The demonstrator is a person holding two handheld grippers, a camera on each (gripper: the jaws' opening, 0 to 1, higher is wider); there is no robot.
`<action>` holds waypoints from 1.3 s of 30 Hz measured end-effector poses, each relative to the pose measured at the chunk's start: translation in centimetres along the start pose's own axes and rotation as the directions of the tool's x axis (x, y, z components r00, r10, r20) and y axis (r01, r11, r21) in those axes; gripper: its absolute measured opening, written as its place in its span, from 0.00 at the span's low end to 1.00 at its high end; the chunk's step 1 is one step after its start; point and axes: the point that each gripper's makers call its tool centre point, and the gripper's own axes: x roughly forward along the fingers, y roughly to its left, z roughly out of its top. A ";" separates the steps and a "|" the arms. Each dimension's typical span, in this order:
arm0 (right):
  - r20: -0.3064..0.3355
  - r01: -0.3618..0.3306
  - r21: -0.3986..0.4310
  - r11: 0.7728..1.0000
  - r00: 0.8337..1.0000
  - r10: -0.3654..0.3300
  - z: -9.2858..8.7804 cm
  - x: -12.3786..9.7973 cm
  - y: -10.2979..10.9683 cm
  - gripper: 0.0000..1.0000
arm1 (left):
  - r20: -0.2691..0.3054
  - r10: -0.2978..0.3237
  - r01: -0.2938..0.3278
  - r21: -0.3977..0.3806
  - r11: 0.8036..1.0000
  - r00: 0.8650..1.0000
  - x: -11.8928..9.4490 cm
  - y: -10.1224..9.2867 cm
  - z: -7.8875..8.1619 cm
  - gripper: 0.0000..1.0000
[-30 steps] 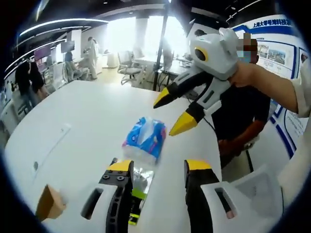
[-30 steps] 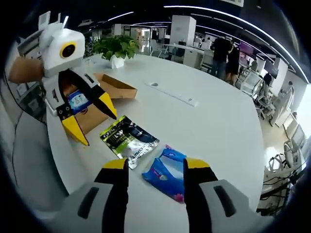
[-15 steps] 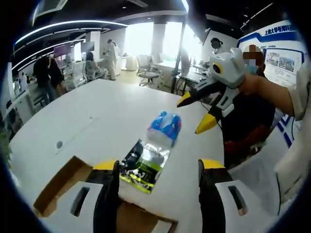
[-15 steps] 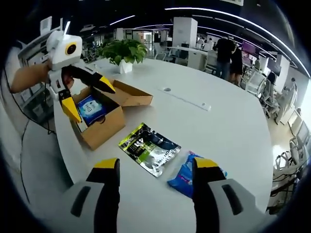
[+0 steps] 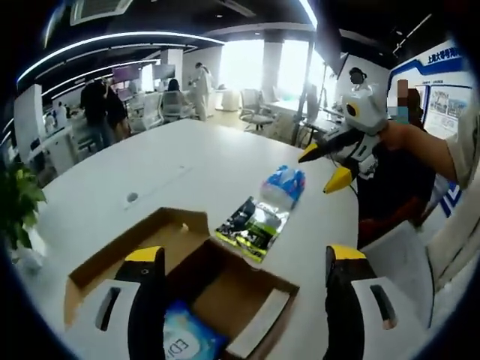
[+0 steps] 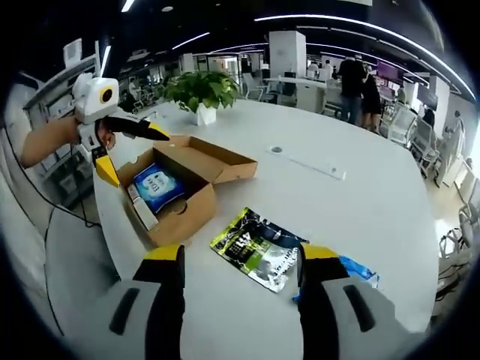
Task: Operate the shoe box by opening the lid, removing the specified soft item, and placing it in the target area until the item is outside and the box remains undamaged.
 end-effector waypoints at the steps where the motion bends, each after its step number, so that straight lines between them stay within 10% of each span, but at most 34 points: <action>1: 0.000 -0.007 0.002 1.000 1.000 0.007 0.1 0.2 0.4 0.58 | 0.001 0.008 -0.008 -0.007 1.000 1.000 -0.4 0.2 -0.3 0.94; 19: 0.004 -0.120 0.054 0.991 0.993 0.120 1.6 4.6 6.1 0.57 | -0.044 0.188 -0.192 -0.122 0.974 0.981 -7.8 4.3 -7.1 0.99; 39: -0.036 -0.212 0.089 0.973 0.976 0.216 2.1 10.5 10.9 0.45 | -0.107 0.348 -0.364 -0.268 0.892 0.932 -12.8 8.2 -14.4 0.86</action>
